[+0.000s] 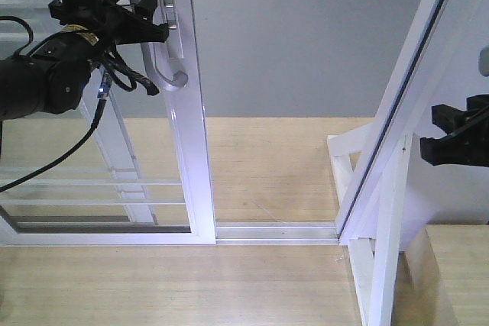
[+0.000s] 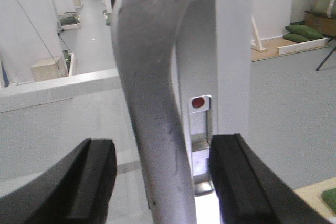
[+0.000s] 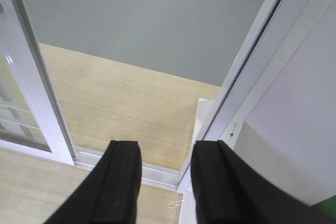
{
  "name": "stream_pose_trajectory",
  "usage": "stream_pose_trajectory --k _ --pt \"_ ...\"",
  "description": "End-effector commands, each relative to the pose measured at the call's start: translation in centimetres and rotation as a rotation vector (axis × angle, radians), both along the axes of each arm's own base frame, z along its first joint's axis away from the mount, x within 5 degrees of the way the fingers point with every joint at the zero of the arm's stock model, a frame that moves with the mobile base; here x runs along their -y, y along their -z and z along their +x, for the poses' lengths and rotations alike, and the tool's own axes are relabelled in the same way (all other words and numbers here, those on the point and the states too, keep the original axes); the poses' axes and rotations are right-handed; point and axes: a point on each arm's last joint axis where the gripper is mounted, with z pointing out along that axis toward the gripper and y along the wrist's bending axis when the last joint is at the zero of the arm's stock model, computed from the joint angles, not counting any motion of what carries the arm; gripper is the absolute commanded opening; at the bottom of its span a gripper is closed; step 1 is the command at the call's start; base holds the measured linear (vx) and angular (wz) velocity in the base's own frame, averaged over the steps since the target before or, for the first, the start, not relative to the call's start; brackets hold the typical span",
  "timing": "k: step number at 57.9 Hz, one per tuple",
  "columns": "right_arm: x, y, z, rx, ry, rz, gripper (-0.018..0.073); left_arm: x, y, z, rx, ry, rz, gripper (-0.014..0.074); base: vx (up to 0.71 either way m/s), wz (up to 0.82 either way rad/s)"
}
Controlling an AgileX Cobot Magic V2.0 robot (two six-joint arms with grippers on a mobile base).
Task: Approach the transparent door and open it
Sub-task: 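Reach the left gripper to the grey handle and grasp it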
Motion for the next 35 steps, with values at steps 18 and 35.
stream_pose_trajectory --k 18,35 --pt "0.0 -1.4 0.2 0.075 -0.014 0.002 0.0322 -0.2 -2.1 1.0 0.136 -0.067 -0.086 0.0468 0.00 0.00" --pt "0.0 -1.4 0.2 0.074 -0.013 0.002 0.0322 -0.6 -1.7 1.3 0.130 -0.080 -0.078 0.0323 0.00 0.00"
